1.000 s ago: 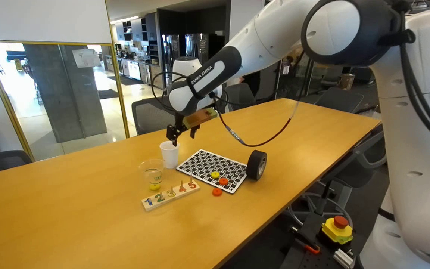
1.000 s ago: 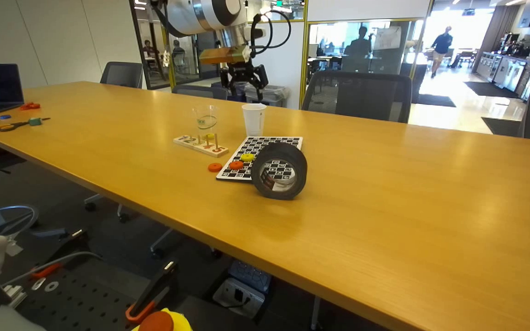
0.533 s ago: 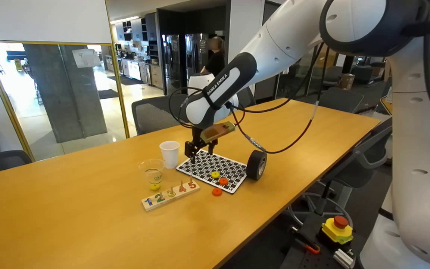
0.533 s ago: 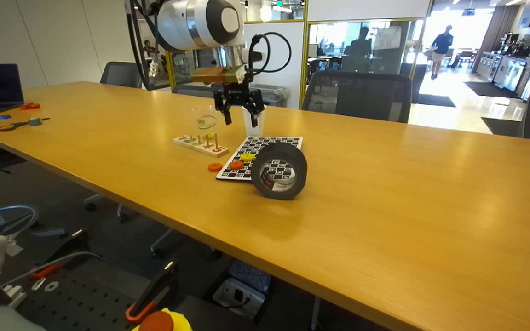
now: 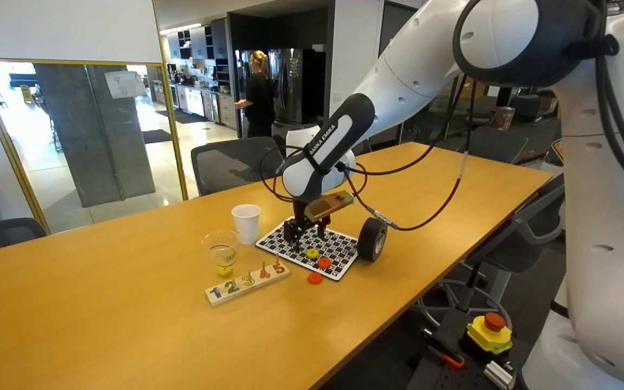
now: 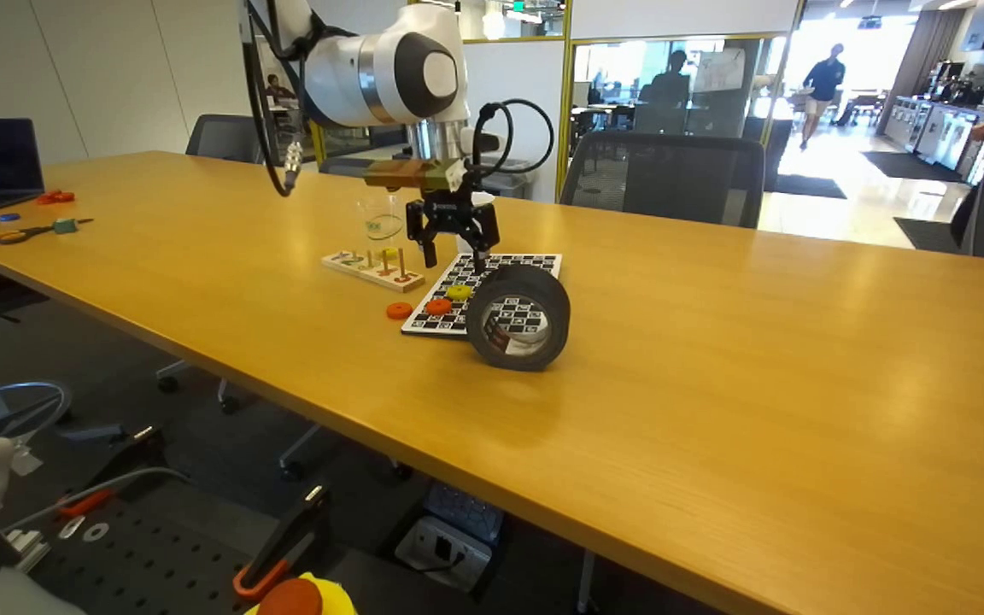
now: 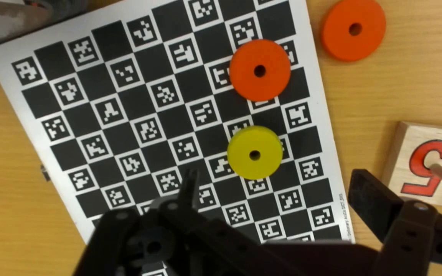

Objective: Pick up the orange and yellow objects on the table and put them in the two cups

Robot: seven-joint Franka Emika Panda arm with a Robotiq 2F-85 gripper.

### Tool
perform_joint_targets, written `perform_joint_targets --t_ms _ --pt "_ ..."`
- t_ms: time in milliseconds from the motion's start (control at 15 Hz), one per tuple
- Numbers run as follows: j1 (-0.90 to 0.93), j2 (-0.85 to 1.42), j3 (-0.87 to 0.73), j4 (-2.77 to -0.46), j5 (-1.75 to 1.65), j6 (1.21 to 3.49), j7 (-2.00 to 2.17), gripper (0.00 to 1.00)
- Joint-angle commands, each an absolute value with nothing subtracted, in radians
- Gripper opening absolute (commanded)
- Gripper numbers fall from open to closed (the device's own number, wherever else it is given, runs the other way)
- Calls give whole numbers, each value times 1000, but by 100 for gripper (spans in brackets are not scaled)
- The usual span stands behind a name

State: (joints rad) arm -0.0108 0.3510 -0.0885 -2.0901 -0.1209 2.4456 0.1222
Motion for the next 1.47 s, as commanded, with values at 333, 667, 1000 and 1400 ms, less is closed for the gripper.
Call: perform_joint_targets --t_ms 333,667,1000,1400 --pt "-13 410 -101 -2085 -128 2491 138 100" --pt "-10 396 -108 -2124 -131 2550 147 100" --pt "-4 380 -119 -2157 -136 2603 159 100" --pt "-3 364 -127 -2170 -135 2626 166 100"
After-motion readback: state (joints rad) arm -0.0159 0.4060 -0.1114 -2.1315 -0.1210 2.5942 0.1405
